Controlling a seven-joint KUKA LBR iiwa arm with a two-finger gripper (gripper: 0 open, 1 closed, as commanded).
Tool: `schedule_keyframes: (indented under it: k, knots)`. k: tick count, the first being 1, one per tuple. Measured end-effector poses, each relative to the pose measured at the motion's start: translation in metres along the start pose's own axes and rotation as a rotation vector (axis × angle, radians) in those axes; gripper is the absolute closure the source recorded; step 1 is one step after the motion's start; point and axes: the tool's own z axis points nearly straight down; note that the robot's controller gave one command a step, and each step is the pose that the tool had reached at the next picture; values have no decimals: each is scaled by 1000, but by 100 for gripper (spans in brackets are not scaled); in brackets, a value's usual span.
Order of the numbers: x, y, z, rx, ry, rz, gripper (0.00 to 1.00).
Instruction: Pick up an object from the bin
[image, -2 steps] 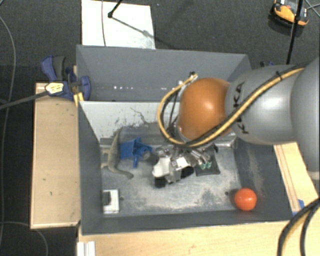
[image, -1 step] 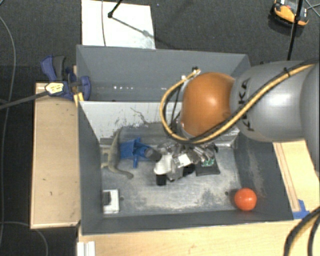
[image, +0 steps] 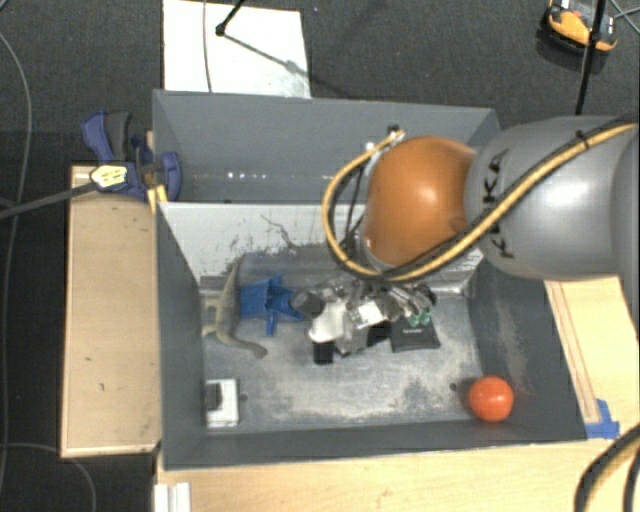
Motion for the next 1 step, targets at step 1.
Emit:
schedule_keyframes:
  k: [1]
  knots:
    - [0,0,-4,0,0,2,100]
